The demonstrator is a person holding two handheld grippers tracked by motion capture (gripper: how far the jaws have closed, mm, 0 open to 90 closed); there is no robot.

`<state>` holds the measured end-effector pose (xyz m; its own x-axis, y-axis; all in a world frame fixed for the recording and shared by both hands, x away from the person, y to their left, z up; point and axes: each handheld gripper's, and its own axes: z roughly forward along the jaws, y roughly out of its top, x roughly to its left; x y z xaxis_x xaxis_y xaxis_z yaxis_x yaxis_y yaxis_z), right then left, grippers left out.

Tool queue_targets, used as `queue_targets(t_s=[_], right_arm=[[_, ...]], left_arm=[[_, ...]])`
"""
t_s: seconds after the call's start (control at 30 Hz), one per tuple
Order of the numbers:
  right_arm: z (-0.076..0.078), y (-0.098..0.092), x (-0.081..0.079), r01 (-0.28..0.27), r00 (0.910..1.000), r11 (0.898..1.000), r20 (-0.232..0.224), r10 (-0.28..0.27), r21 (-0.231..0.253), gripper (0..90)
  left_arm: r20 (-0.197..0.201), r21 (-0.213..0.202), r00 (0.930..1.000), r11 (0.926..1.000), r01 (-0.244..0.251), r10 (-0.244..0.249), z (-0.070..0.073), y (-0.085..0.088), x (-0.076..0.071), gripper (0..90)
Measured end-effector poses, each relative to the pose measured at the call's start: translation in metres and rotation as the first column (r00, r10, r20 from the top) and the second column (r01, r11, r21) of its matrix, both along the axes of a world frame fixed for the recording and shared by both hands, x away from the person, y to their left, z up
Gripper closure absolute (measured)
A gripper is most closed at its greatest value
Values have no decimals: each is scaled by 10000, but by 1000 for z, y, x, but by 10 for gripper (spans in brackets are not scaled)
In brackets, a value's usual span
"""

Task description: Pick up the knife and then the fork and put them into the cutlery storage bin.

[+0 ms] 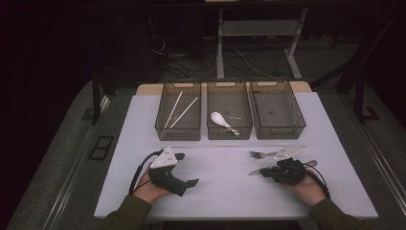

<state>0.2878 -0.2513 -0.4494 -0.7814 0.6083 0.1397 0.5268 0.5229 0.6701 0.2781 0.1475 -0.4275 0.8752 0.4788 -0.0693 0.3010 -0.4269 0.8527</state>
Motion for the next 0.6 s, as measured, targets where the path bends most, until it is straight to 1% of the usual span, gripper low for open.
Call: queue_targets(t_s=[0.2,0.3,0.33,0.37,0.47,0.53,0.57,0.6], right_arm=[[0,6,13,3,10000,10000,-46,-3,35,897],[0,6,14,-23,10000,10000,-74,23,70,896],[1,5,13,-62,9999,9999,-99,63,85,895],[2,3,13,-122,9998,9998,-129,124,166,893],[10,-4,11,-261,9996,9989,-105,265,393,832],[17,-12,10,-197,9998,9986,41,195,501,790],[20,-16,10,-227,9997,9981,-5,227,568,760],[23,-21,11,-196,9998,9983,39,194,551,748]], left_arm=[[15,-47,10000,10000,-10,10,0,0,0,0],[27,7,10000,10000,23,-23,0,1,0,0],[34,-31,10000,10000,19,-18,0,0,0,0],[39,4,10000,10000,36,-36,1,1,0,0],[74,39,10000,10000,56,-57,1,1,0,0],[77,37,10000,10000,56,-57,1,1,0,0],[67,34,10000,10000,58,-59,1,1,0,0],[63,36,10000,10000,63,-63,1,1,0,0]])
